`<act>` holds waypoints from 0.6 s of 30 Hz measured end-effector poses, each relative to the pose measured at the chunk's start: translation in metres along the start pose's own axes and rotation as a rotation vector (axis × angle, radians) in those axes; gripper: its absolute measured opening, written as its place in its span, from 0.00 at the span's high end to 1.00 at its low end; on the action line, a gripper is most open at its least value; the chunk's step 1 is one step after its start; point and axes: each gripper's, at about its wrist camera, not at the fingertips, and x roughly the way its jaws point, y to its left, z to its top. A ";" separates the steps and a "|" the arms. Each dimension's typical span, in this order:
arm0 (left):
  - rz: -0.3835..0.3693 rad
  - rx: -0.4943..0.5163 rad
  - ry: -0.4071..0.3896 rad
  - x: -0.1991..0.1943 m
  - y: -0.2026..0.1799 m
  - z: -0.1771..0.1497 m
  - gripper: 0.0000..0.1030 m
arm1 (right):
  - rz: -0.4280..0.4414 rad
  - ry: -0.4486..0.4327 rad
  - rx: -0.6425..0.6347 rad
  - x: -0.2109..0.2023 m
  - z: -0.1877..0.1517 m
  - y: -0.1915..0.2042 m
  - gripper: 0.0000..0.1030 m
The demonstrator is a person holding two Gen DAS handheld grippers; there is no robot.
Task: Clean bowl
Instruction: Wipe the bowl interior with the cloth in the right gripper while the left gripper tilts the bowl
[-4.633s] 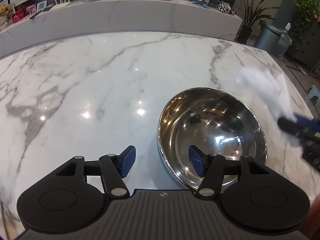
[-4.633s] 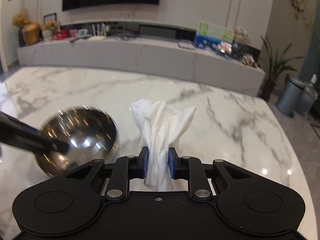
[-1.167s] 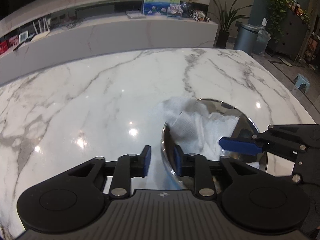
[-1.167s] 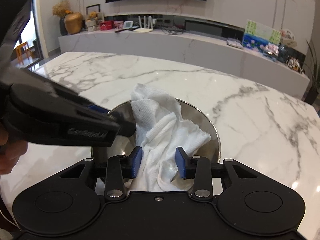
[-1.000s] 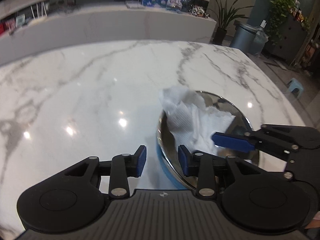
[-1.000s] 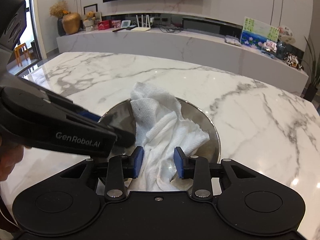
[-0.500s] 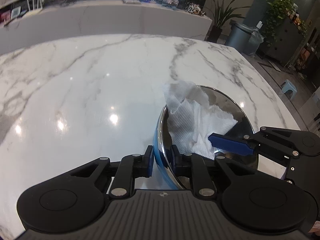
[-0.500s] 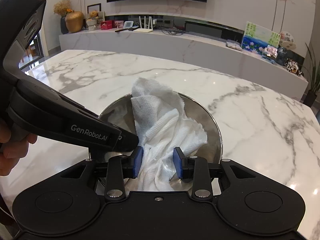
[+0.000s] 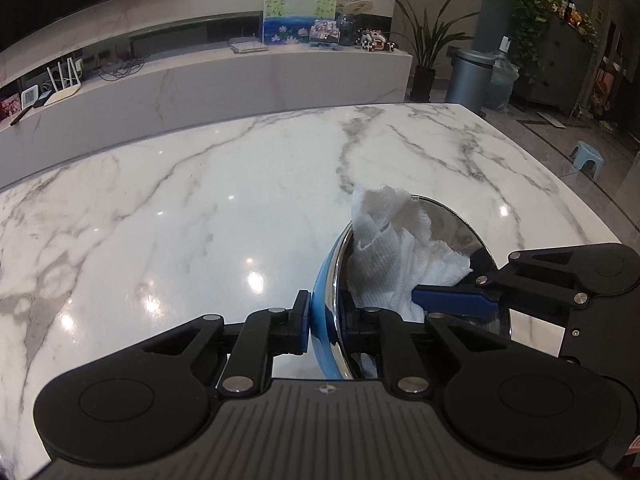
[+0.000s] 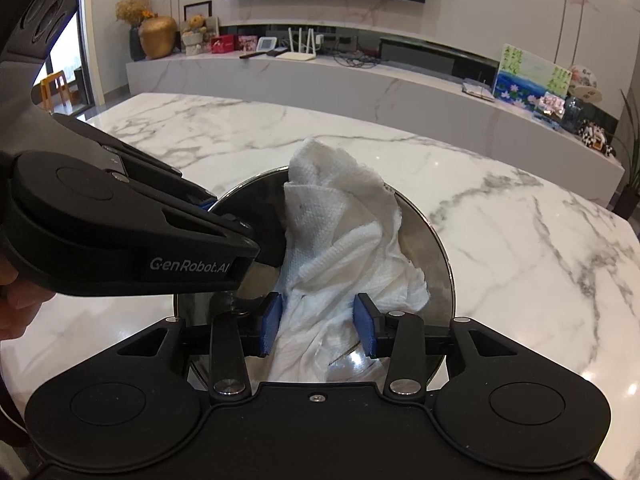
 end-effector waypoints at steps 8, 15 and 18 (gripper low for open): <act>0.009 0.031 -0.001 0.000 -0.004 -0.001 0.88 | -0.115 0.014 -0.090 0.001 -0.007 0.013 0.79; 0.009 0.006 0.013 0.002 0.000 -0.002 0.87 | -0.069 -0.007 -0.030 0.003 -0.009 0.002 0.79; -0.005 -0.020 0.037 0.004 0.003 -0.004 0.85 | -0.055 -0.014 0.003 0.003 -0.009 -0.001 0.79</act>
